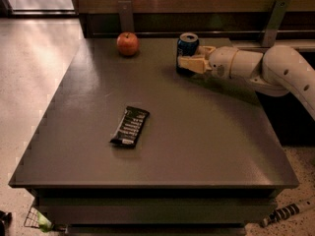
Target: Knock pepsi can over
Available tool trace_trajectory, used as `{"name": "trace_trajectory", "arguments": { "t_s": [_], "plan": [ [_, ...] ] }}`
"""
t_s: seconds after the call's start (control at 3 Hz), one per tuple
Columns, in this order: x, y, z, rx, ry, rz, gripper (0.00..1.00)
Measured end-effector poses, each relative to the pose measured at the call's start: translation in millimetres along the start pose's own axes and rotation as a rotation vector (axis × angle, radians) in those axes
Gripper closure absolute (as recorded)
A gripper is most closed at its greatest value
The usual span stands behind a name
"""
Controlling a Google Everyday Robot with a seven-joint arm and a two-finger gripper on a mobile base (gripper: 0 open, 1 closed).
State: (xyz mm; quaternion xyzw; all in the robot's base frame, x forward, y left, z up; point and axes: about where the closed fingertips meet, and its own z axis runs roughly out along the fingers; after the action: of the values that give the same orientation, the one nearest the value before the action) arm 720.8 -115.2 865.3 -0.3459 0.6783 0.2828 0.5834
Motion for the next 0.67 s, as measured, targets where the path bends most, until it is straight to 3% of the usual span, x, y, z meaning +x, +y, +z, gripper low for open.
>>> {"name": "trace_trajectory", "arguments": {
  "t_s": [0.33,0.67],
  "plan": [
    [-0.2,1.4,1.9,-0.004,0.0,0.0,1.0],
    [-5.6,-0.7,2.3,-0.008,0.048,-0.018,1.0]
  ]
}}
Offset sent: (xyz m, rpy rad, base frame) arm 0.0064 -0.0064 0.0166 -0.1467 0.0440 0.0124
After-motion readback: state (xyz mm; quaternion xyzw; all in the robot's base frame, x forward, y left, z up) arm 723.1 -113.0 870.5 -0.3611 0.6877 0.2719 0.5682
